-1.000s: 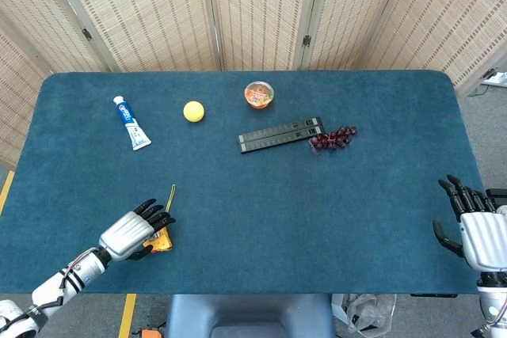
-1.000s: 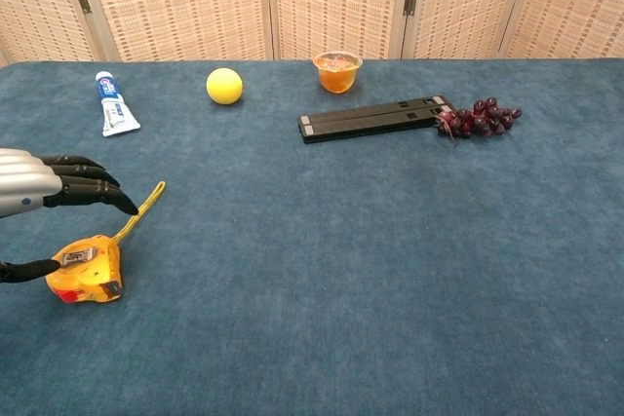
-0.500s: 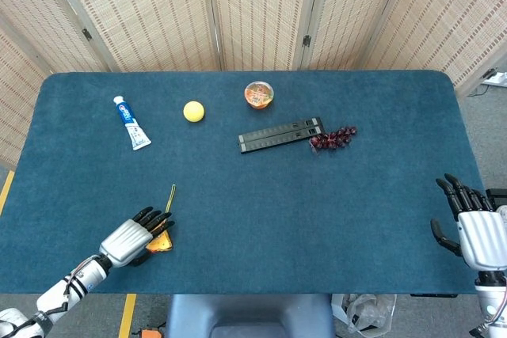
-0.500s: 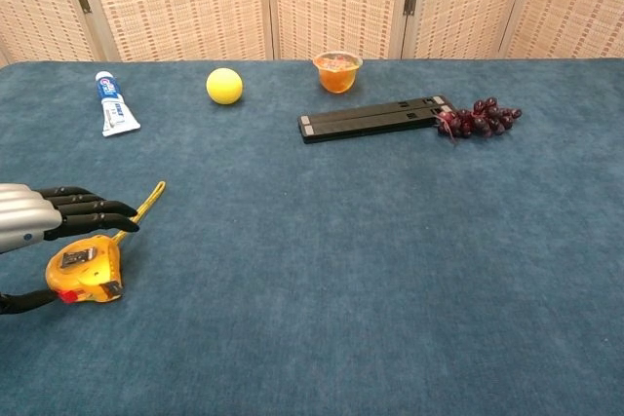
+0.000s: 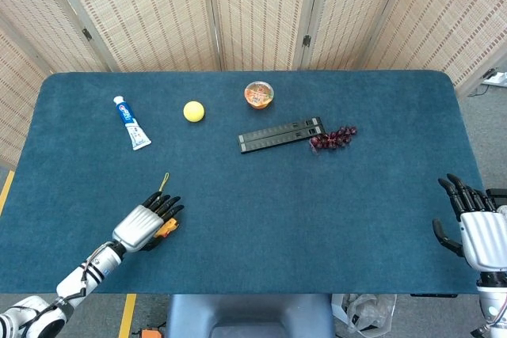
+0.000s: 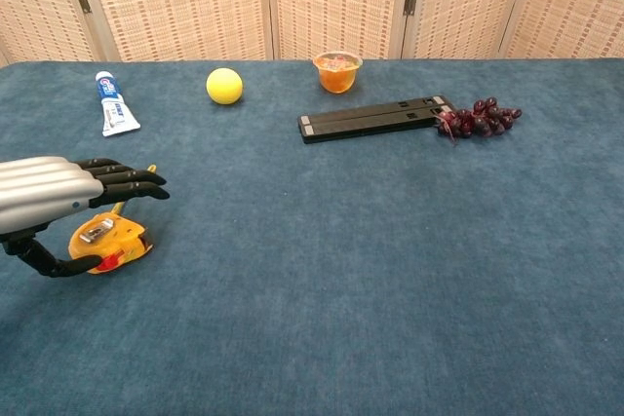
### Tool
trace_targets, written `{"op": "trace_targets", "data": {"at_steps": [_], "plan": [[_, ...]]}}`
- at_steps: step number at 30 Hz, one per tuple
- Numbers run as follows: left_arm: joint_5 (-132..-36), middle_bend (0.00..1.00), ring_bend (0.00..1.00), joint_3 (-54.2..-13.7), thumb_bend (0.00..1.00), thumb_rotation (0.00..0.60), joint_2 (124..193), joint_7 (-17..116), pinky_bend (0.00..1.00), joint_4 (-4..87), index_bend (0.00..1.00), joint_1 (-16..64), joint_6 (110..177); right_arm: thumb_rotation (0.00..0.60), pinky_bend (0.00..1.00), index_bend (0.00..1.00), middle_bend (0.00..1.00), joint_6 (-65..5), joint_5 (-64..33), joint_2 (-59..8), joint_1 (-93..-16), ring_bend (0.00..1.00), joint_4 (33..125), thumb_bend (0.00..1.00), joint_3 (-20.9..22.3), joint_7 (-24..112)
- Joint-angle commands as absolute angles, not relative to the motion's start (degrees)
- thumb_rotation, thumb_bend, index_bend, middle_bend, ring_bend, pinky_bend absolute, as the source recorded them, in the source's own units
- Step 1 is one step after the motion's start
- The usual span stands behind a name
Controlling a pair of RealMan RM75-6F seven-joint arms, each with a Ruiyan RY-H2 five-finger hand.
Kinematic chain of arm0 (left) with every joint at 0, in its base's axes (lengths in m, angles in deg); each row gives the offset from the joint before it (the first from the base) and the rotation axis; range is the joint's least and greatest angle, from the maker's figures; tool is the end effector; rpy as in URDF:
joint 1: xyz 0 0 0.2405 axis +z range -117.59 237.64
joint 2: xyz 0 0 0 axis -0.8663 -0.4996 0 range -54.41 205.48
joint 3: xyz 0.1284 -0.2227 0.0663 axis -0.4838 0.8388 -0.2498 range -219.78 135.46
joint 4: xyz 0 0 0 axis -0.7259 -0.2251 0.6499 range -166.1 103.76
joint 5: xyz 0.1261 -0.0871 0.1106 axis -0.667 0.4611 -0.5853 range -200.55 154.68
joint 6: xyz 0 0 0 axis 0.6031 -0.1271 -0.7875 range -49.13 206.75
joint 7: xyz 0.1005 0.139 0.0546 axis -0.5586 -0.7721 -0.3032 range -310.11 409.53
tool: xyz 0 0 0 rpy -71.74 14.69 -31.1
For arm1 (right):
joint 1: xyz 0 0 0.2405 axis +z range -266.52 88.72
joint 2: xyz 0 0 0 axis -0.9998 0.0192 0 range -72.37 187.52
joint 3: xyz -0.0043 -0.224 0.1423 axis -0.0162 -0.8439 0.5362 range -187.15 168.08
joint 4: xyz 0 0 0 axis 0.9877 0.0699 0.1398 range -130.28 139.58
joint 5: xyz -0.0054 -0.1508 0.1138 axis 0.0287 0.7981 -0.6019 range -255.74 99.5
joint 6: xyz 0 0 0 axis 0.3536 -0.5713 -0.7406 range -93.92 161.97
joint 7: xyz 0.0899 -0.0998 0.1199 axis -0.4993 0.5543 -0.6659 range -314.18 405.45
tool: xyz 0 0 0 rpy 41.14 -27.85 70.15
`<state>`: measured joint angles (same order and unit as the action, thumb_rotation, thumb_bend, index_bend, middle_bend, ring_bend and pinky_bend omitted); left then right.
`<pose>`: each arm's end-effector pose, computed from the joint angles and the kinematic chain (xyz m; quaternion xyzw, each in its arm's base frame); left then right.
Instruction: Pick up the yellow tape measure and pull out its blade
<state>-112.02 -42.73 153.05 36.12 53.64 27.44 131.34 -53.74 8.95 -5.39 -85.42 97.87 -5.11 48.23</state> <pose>-0.2215 0.3076 0.0128 -0.8463 -0.2750 -0.2711 0.3670 -0.3051 -0.2132 0.1984 0.5900 -0.3537 0.3938 0.6096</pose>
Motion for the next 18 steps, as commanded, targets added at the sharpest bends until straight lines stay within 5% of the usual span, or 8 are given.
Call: {"op": "trace_targets", "data": {"at_steps": [1, 18], "plan": [[-109.1, 0.02, 0.0, -42.0, 0.44, 0.6, 151.39, 34.38, 0.0, 56.73, 0.0, 27.02, 129.93, 0.6, 0.19, 0.1, 0.12, -53.81, 8.96, -5.36, -85.47, 0.17, 97.67, 0.45, -5.1, 47.96], [-106.95, 0.05, 0.02, -44.4, 0.44, 0.6, 150.8, 33.03, 0.01, 54.66, 0.06, 27.58, 129.56, 0.6, 0.19, 0.1, 0.12, -53.75, 9.51, -5.66, -85.32, 0.17, 97.34, 0.45, -5.23, 47.64]]}}
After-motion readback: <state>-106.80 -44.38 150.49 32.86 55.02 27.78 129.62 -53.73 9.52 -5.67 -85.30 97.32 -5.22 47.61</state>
